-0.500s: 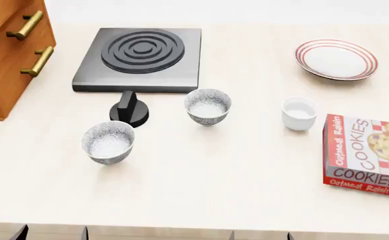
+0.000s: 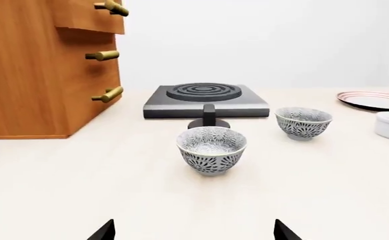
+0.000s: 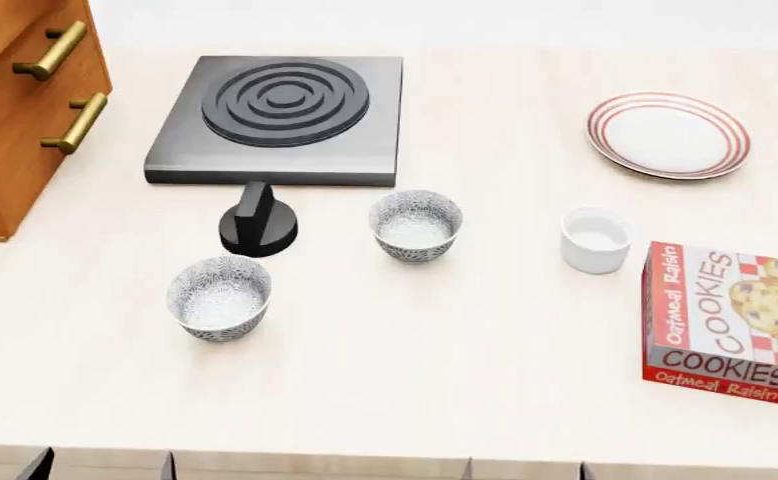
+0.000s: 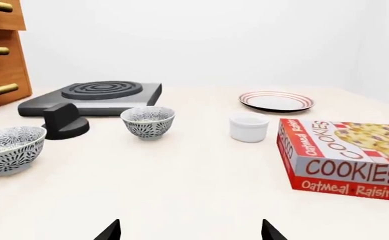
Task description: Pick the akita bowl next to the ramekin and place it on the plate.
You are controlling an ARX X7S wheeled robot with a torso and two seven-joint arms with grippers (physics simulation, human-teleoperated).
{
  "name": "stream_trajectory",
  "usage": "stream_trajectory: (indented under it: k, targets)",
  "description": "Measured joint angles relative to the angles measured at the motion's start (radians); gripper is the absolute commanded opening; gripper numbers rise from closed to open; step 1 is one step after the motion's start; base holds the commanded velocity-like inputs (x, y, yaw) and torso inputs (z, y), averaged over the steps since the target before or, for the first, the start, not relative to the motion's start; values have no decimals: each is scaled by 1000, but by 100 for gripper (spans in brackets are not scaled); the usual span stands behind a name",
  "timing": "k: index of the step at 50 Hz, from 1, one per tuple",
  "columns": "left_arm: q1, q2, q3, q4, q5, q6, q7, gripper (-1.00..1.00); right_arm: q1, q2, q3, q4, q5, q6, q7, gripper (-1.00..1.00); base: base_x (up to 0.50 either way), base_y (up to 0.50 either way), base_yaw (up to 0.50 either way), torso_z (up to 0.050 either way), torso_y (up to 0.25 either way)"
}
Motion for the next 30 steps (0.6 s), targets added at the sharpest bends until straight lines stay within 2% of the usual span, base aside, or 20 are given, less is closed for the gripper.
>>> stream_trajectory:
  k: [15, 30]
  targets:
    - [4, -29, 40, 8, 61, 93, -64, 100, 0, 27, -24, -64, -14, 24, 57, 100, 0, 0, 0, 0, 0]
    - [15, -55, 45, 117, 73, 90, -110, 100, -27, 65, -37, -256, -41, 116, 104, 100, 0, 0, 0, 0, 0]
